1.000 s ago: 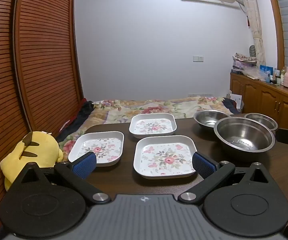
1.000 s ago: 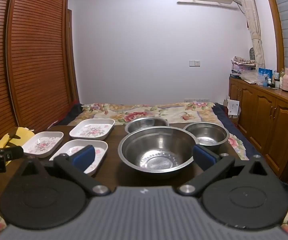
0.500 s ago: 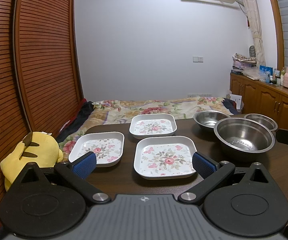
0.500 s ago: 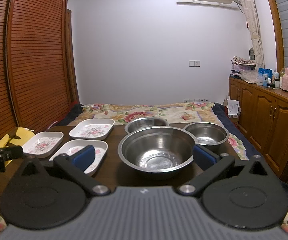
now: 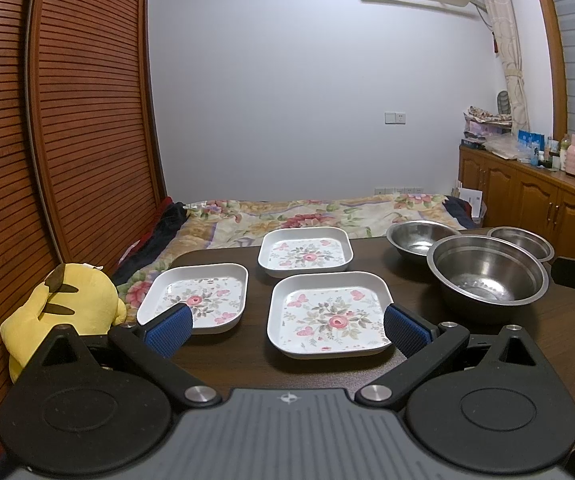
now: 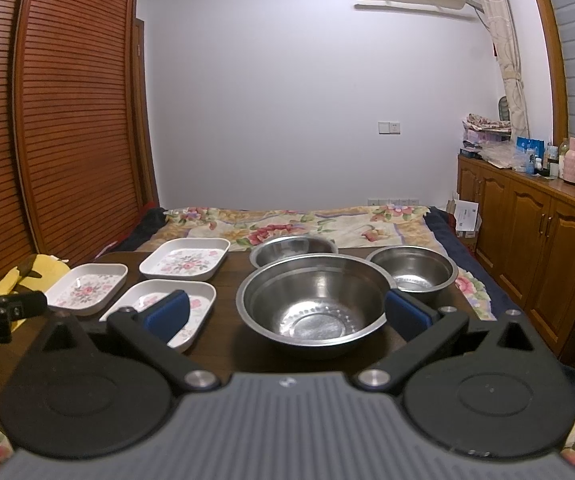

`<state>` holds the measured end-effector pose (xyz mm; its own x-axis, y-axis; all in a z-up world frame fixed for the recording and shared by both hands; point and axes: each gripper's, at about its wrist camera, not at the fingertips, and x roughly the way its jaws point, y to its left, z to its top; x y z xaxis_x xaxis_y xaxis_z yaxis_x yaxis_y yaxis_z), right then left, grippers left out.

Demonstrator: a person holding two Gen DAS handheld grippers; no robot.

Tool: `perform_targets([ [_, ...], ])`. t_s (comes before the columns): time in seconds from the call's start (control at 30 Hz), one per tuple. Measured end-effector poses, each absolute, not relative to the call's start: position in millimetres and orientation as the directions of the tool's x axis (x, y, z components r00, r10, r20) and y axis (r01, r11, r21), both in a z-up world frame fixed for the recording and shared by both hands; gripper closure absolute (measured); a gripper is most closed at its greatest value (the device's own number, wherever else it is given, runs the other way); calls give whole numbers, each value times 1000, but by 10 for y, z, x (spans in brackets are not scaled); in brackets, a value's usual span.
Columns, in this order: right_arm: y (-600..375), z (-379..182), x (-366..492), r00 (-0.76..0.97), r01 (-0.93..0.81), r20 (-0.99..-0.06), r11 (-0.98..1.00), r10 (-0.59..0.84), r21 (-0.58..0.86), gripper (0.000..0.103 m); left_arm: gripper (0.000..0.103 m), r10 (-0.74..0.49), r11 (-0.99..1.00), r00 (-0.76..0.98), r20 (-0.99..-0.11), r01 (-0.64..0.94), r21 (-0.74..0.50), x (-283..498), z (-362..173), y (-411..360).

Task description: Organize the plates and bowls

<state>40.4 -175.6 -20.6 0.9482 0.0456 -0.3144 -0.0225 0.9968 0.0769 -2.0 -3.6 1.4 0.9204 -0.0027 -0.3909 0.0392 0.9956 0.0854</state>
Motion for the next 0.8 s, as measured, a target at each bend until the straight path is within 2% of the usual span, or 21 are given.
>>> perform_targets([
  [0.8, -1759, -216, 394, 948, -22, -315, 997, 46, 78, 0, 0, -3, 996, 920, -393, 40, 86, -28, 22, -21],
])
